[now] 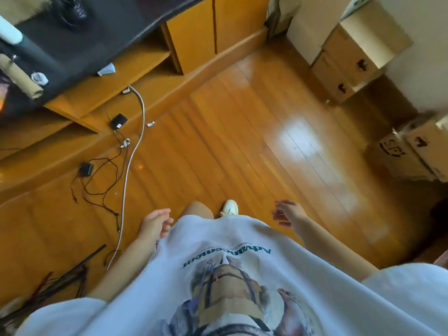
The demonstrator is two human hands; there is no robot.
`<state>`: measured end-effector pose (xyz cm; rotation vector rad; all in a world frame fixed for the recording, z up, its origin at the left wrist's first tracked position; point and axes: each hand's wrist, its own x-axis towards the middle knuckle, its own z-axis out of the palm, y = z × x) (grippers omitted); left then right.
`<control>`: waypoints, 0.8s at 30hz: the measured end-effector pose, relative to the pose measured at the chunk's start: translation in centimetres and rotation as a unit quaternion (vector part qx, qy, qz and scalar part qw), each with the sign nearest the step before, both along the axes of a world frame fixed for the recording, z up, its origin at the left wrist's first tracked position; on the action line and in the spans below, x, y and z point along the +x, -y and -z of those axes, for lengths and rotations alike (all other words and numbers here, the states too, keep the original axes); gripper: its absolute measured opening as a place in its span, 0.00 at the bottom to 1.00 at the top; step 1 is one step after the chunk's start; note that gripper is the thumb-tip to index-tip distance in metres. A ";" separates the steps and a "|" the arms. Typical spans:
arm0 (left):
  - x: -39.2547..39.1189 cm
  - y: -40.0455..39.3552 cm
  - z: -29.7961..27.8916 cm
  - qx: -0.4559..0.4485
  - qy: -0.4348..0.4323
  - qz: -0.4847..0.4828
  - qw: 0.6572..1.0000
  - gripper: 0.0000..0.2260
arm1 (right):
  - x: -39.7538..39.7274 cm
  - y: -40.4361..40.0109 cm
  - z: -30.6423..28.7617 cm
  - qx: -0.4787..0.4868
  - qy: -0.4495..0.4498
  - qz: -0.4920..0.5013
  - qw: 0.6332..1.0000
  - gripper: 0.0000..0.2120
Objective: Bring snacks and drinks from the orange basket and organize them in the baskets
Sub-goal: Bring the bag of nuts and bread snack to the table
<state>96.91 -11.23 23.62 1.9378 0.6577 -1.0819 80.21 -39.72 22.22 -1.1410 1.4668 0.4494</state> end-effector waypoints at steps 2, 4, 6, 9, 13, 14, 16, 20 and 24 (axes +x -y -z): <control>1.3 -0.2 0.2 0.018 -0.008 -0.040 0.999 0.14 | 4.1 1.4 -0.1 0.009 0.018 -0.035 0.999 0.06; 2.3 -0.3 0.5 0.031 -0.025 -0.071 0.997 0.14 | 7.9 2.5 -0.4 0.021 0.033 -0.057 0.998 0.06; 3.8 -0.3 0.9 0.036 -0.045 -0.098 0.994 0.14 | 11.6 3.5 -0.6 0.031 0.047 -0.074 0.996 0.05; 7.2 0.0 1.8 0.032 -0.057 -0.138 0.988 0.15 | 16.5 5.2 -0.7 0.030 0.055 -0.093 0.994 0.05; 13.7 1.8 2.3 0.007 -0.056 -0.171 0.984 0.16 | 22.5 7.6 -0.3 0.006 0.035 -0.117 0.993 0.06; 15.3 2.4 2.2 0.003 -0.056 -0.178 0.982 0.16 | 23.5 8.1 -0.4 0.003 0.028 -0.112 0.993 0.06; 19.3 3.7 1.9 -0.001 -0.058 -0.182 0.982 0.16 | 25.9 9.1 -0.7 0.000 0.016 -0.092 0.996 0.06; 27.3 7.5 1.3 -0.006 -0.027 -0.123 0.992 0.14 | 29.6 11.1 -1.6 0.012 0.038 -0.040 0.998 0.09; 34.3 12.4 1.0 -0.022 -0.011 -0.068 0.997 0.11 | 31.8 12.6 -1.7 0.002 0.017 0.001 1.000 0.12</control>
